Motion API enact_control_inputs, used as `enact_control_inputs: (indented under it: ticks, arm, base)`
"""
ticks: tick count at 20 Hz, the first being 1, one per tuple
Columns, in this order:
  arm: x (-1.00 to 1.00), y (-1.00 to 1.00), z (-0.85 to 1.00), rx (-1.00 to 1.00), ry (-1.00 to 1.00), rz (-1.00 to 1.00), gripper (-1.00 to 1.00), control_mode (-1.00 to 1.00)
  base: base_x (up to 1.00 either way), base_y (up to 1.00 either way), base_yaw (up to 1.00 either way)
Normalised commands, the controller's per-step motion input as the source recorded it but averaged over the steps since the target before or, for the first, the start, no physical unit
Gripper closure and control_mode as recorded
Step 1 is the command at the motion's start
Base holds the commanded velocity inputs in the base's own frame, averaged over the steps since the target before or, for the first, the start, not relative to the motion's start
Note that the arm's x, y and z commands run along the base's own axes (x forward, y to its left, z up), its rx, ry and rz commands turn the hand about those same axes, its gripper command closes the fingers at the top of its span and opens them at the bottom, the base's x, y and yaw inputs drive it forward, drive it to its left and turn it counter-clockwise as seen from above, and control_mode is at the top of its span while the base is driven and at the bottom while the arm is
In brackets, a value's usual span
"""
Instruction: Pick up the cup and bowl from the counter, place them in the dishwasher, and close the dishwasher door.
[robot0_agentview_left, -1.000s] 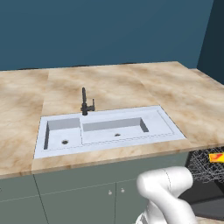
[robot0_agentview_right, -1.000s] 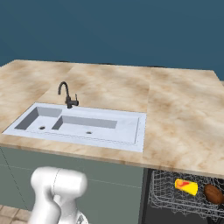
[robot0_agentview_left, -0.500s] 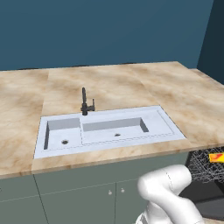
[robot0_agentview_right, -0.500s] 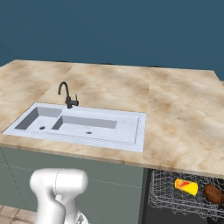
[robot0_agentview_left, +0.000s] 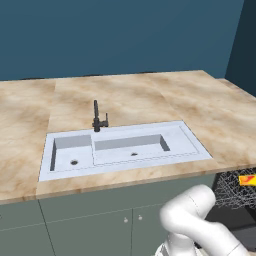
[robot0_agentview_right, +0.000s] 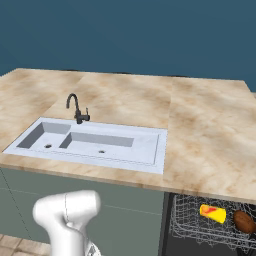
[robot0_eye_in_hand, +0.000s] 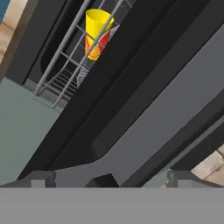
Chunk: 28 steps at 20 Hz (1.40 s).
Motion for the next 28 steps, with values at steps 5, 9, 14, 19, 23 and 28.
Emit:
enact_control_inputs:
  ticks: [5, 9, 14, 19, 23, 28]
  arm:
    - [1.00, 0.00, 0.00, -0.12, 0.00, -0.08, -1.00, -1.00]
    - [1.00, 0.00, 0.00, -0.14, 0.00, -0.16, -1.00, -1.00]
    - [1.00, 0.00, 0.00, -0.12, 0.00, -0.20, -1.00, -1.00]
    - [1.00, -0.06, -0.12, -0.10, 0.00, -0.17, -1.00, -1.00]
    - [1.00, -0.15, -0.19, -0.07, 0.00, -0.16, -1.00, -1.00]
    - [0.94, -0.13, -0.24, -0.04, 0.00, -0.13, -1.00, -1.00]
  base:
    - [0.00, 0.00, 0.00]
    - [0.00, 0.00, 0.00]
    - [0.00, 0.00, 0.00]
    - [0.00, 0.00, 0.00]
    - [0.00, 0.00, 0.00]
    - [0.00, 0.00, 0.00]
